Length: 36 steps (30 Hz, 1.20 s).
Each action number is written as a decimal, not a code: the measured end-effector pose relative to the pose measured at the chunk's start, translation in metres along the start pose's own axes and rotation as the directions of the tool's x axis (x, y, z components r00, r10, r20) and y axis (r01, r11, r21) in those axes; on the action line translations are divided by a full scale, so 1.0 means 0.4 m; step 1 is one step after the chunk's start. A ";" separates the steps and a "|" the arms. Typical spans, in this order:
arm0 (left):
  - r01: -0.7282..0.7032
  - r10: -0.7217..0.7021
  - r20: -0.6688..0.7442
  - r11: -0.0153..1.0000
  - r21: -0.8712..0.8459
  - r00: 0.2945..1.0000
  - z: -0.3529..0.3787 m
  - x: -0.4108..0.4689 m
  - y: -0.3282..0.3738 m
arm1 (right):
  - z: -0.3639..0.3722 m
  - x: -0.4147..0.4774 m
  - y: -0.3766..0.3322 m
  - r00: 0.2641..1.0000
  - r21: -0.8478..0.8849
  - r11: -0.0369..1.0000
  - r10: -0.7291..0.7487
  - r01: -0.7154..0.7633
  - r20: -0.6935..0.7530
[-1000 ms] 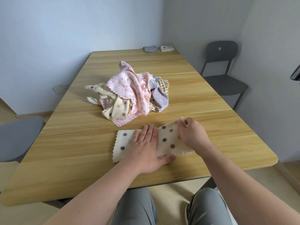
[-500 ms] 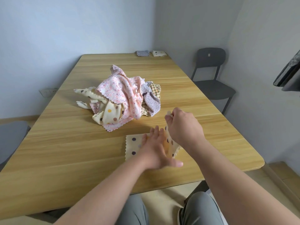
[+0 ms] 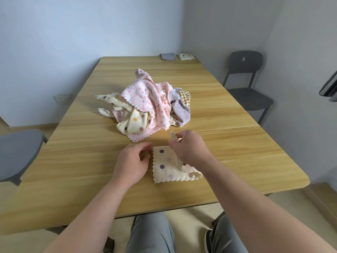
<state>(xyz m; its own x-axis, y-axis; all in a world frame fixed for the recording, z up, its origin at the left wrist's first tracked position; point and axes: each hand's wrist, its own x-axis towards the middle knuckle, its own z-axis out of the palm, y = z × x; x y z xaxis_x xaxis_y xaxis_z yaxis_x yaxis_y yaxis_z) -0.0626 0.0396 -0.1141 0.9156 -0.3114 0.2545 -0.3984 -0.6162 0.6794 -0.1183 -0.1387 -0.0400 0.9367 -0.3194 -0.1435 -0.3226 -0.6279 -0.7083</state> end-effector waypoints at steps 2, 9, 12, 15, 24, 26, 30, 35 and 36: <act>-0.015 0.015 0.005 1.000 0.000 1.000 0.000 0.001 -0.003 | 0.029 0.000 -0.012 0.999 -0.011 1.000 0.015 -0.015 0.033; -0.098 0.098 0.028 0.995 -0.008 0.995 0.003 0.004 -0.021 | 0.103 0.000 -0.029 0.995 -0.070 0.997 0.018 -0.011 0.099; -0.088 0.089 0.030 0.996 -0.033 0.996 0.006 0.008 -0.034 | 0.113 -0.004 -0.029 0.990 -0.114 0.993 0.034 -0.018 0.140; -0.104 0.103 -0.016 0.994 -0.023 0.995 0.014 0.011 -0.041 | 0.096 -0.012 -0.016 1.000 0.021 1.000 0.002 -0.002 -0.009; -0.454 0.310 0.402 0.825 0.337 0.862 0.039 -0.022 0.049 | 0.062 -0.023 0.144 0.921 -0.537 0.771 -0.389 0.342 0.027; -0.449 0.203 0.519 0.795 0.407 0.830 0.053 -0.034 0.045 | 0.065 -0.030 0.172 0.952 -0.580 0.755 -0.245 0.306 0.184; -0.422 0.114 0.575 0.794 0.437 0.810 0.056 -0.035 0.036 | 0.059 -0.041 0.186 0.964 -0.563 0.785 -0.169 0.258 0.206; -0.395 0.058 0.617 0.815 0.425 0.785 0.044 -0.032 0.052 | 0.055 -0.047 0.194 0.967 -0.563 0.792 -0.136 0.237 0.215; -0.378 0.049 0.621 0.830 0.410 0.782 0.041 -0.028 0.056 | 0.052 -0.048 0.195 0.969 -0.544 0.807 -0.143 0.231 0.200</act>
<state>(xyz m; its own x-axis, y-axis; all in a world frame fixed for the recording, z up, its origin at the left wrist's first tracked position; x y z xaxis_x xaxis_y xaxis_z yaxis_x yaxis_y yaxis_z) -0.0828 0.0174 -0.1132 0.6624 -0.7232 -0.1955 -0.6992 -0.6905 0.1851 -0.1586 -0.1667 -0.1068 0.9813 -0.0778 -0.1762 -0.1177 -0.9664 -0.2286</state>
